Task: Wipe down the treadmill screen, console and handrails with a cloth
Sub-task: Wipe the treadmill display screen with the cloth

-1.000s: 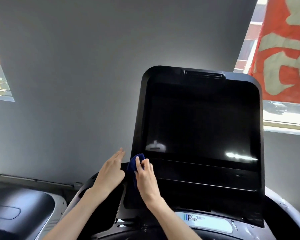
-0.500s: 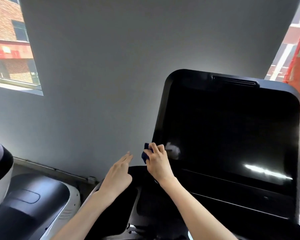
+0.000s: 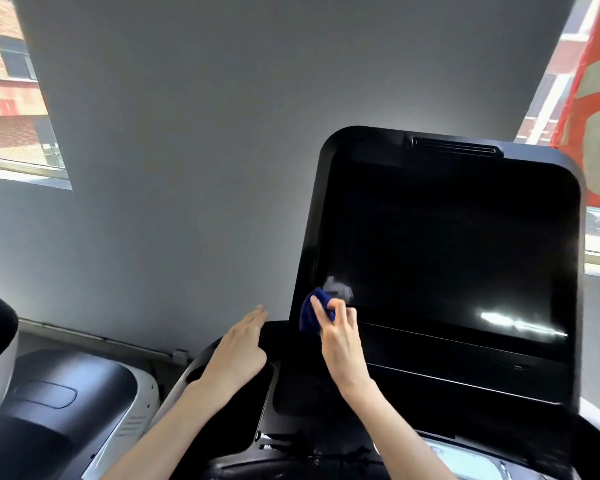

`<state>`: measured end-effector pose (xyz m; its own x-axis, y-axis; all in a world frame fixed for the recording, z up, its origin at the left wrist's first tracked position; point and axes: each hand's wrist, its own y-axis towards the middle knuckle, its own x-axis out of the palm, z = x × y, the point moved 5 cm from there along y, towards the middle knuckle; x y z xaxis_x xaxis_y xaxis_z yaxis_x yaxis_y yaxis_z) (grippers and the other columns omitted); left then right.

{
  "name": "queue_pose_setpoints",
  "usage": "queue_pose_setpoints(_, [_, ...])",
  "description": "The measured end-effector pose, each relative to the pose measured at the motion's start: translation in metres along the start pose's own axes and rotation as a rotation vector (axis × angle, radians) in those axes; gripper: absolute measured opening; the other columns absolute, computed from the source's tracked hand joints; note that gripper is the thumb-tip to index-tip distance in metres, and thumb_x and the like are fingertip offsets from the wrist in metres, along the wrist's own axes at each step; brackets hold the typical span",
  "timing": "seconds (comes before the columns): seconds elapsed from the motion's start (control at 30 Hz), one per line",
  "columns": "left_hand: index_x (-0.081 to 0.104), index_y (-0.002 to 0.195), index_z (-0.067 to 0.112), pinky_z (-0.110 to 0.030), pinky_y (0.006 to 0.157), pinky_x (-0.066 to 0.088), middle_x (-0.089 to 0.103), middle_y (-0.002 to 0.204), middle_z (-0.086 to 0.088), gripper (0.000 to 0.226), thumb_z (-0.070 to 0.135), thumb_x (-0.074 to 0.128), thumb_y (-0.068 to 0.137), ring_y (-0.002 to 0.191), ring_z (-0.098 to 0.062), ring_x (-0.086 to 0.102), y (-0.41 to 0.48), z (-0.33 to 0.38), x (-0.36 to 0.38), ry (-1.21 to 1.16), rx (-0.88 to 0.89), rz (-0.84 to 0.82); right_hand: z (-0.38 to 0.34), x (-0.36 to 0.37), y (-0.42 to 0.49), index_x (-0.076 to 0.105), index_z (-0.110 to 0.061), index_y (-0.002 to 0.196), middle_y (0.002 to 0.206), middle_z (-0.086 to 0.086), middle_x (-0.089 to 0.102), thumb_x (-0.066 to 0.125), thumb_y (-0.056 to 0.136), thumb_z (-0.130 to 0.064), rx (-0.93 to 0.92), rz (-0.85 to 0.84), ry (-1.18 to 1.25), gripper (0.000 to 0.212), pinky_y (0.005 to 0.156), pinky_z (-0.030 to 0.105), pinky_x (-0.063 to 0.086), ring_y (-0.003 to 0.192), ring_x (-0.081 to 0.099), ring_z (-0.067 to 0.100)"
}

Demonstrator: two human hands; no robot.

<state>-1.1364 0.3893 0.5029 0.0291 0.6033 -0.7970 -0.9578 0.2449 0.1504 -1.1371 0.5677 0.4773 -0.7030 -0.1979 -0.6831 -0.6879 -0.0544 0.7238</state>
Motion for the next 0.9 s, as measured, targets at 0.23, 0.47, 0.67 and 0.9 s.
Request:
queue_pose_setpoints(0.23, [0.028,0.148,0.012,-0.026,0.118,0.017,0.021,0.157,0.0,0.077,-0.014,0.036,0.076,0.145,-0.015,0.02,0.0,0.025,0.009,-0.008,0.038,-0.038,-0.004,0.002,-0.009,0.059,-0.015,0.126,0.106,0.0,0.041,0.075,0.073,-0.001,0.093,-0.009,0.07,0.057,0.069,0.025,0.051,0.073,0.04,0.017])
queue_pose_setpoints(0.47, [0.026,0.149,0.014,-0.029,0.117,0.021,0.021,0.157,-0.001,0.075,-0.012,0.037,0.079,0.144,-0.016,0.021,0.001,0.043,0.011,-0.027,0.081,-0.058,0.0,0.007,-0.034,0.06,-0.017,0.124,0.104,-0.001,0.044,0.078,0.068,-0.004,-0.042,-0.125,0.015,0.06,0.062,0.02,0.049,0.07,0.038,0.014])
queue_pose_setpoints(0.67, [0.03,0.148,0.016,-0.034,0.117,0.024,0.025,0.155,0.0,0.076,-0.01,0.038,0.077,0.143,-0.017,0.024,0.002,0.05,0.018,-0.002,0.104,-0.099,0.009,-0.004,0.053,0.057,-0.016,0.127,0.106,0.007,0.049,0.07,0.078,-0.001,0.164,-0.077,0.069,0.053,0.062,0.031,0.052,0.072,0.04,0.022])
queue_pose_setpoints(0.9, [0.035,0.145,0.017,-0.031,0.113,0.028,0.03,0.153,0.001,0.07,-0.009,0.036,0.08,0.139,-0.021,0.032,-0.005,0.049,0.011,0.011,0.082,-0.051,0.0,-0.008,0.098,0.049,-0.016,0.135,0.116,0.007,0.045,0.057,0.088,-0.002,0.206,-0.043,0.209,0.05,0.079,0.032,0.049,0.084,0.037,0.024])
